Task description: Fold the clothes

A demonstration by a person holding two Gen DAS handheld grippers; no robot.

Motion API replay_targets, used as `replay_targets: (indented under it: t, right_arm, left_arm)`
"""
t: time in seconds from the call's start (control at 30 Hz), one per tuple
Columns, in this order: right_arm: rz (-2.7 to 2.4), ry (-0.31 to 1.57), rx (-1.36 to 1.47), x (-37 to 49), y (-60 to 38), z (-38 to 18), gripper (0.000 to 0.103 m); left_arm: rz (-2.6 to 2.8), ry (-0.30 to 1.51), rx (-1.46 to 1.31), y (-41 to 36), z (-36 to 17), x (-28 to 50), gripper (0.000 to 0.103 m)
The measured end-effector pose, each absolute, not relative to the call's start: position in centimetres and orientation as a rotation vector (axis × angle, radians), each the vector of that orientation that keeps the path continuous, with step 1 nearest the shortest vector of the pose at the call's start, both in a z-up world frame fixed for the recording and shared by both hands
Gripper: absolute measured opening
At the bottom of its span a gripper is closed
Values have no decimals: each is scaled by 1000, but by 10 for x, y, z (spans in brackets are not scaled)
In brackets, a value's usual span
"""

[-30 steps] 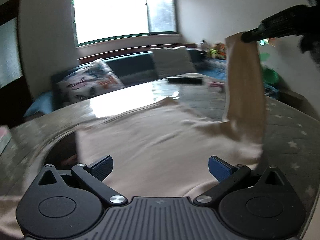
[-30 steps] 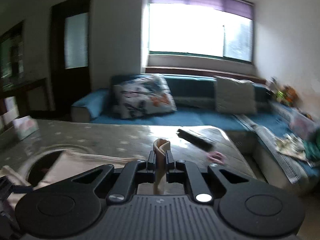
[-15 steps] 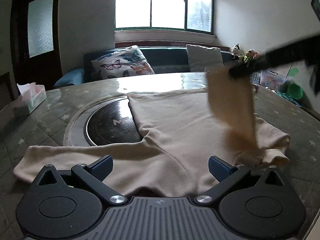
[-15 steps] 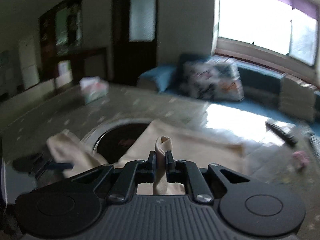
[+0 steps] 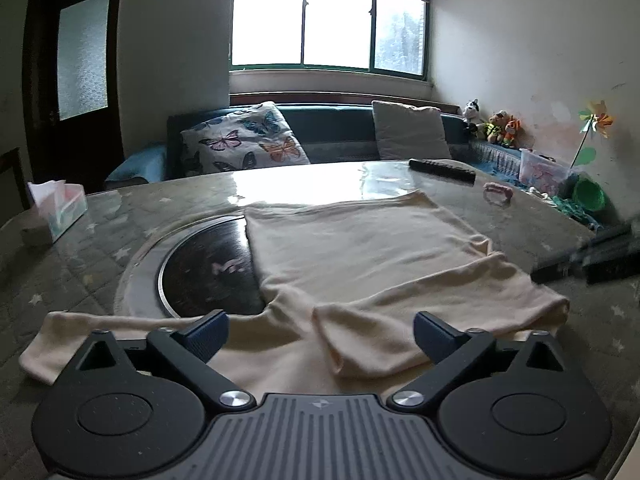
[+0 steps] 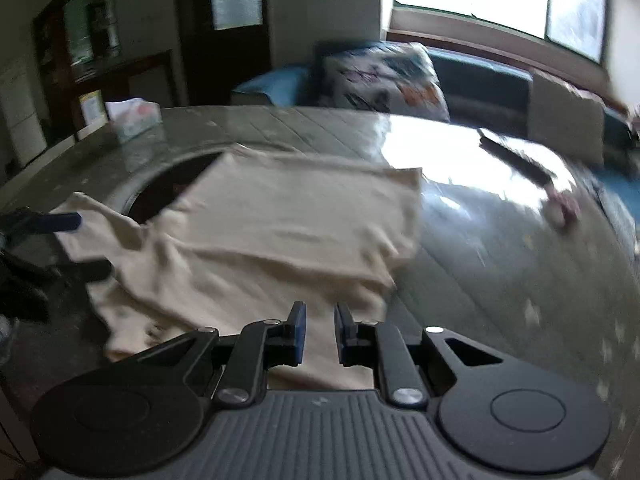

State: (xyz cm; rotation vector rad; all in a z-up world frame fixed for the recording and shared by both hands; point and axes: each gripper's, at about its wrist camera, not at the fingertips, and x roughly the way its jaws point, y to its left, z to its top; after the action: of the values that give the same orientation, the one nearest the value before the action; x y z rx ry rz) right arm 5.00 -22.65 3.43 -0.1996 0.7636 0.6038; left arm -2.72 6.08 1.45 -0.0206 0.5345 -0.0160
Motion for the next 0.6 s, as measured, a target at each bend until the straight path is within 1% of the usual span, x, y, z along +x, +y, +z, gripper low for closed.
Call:
replay_targets:
  t: [0.07,0.13,0.2,0.37,0.43,0.47,0.53,0.6]
  right_arm:
    - [594,786,-169,53,-237,24,13]
    - [587,805,-153,55,-244,14,13]
    - [580,818,-156,57,-249,7,13]
    - [595,763,-158,65,-250,22,13]
    - [612,742,-148,74,-243,26,14]
    - [620,734,-147,78,-239,27,14]
    - [639,723,-146,85,-229,26,14]
    - [651,734,-148,95,-219,19,14]
  left_arm:
    - [-25,535,-19,55,16,-22,89]
    - [-34,535,-19,51,16,-18,77]
    - [-43,536,-19,48,17,-14,69]
    - [-108,548,-15,40,14,-5,59]
    - [-134,553,-13,36,13,-1,48]
    - [-143,562,-13,35,11,2,46]
    - [-156,581,-13,34,7,7,35]
    - [-163,601,-15,34,3,12,32]
